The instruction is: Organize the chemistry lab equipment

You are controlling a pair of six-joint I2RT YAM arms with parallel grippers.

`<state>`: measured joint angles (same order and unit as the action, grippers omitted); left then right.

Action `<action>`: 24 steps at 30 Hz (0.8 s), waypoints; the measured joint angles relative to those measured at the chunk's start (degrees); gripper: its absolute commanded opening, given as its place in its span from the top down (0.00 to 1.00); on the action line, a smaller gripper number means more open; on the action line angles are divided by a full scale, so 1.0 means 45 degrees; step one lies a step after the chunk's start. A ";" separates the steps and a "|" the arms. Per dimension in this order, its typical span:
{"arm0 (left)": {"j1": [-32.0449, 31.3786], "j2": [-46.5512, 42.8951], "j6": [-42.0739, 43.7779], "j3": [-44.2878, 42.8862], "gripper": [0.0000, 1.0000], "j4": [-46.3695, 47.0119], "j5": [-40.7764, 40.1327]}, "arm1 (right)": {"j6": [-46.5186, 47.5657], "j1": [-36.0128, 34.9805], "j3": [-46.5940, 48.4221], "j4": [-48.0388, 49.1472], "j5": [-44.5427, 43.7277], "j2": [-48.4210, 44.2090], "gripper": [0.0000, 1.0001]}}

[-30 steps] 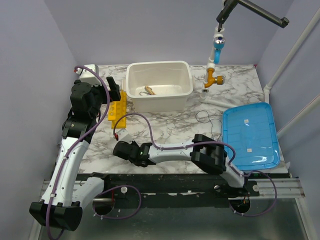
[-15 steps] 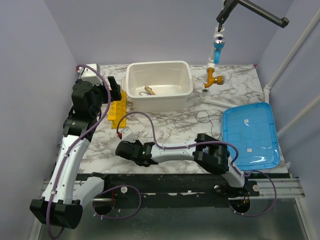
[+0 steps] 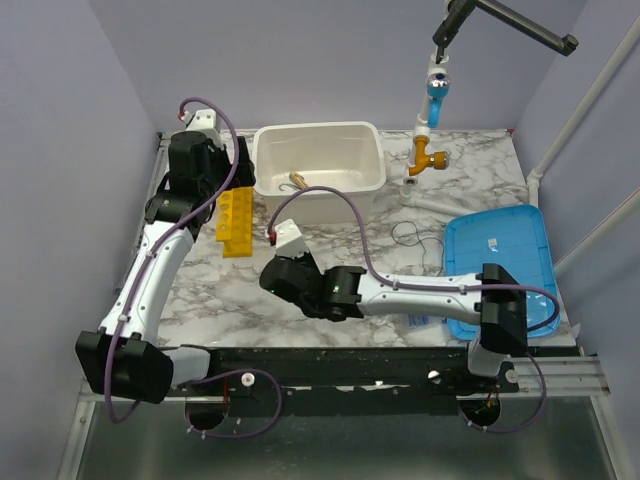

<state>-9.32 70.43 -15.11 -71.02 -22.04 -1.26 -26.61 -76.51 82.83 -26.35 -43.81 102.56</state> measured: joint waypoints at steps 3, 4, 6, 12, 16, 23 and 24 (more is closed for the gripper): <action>0.0000 0.0646 -0.0146 -0.0525 0.06 -0.0034 0.0010 | -0.0121 0.0214 -0.0529 -0.0180 -0.0340 -0.0918 0.99; 0.0000 0.0952 -0.0185 -0.0729 0.06 -0.0053 0.0010 | -0.0160 0.0316 -0.0704 -0.0257 -0.0408 -0.1175 0.99; 0.0000 0.1583 -0.0228 -0.1185 0.09 -0.0117 0.0005 | -0.0223 0.0578 -0.1020 -0.0403 -0.0486 -0.1647 0.99; -0.0005 0.3755 -0.0223 -0.2531 0.22 -0.0505 -0.0049 | -0.0311 0.1399 -0.1773 -0.0398 -0.0607 -0.2958 0.99; -0.0073 0.4935 -0.0146 -0.2856 0.34 -0.1010 -0.0058 | -0.0408 0.1666 -0.2200 -0.0121 -0.0690 -0.3706 0.99; -0.0408 0.6581 0.0117 -0.4148 0.50 -0.1695 -0.0117 | -0.0476 0.1763 -0.2696 -0.0015 -0.0753 -0.4260 0.99; -0.0461 0.6688 0.0126 -0.4167 0.51 -0.1719 -0.0121 | -0.0525 0.1773 -0.2769 -0.0010 -0.0758 -0.4342 0.99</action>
<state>-11.40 100.53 -14.55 -89.78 -29.78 -1.80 -28.97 -68.53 70.37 -26.39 -47.22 83.02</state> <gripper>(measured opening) 0.533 0.123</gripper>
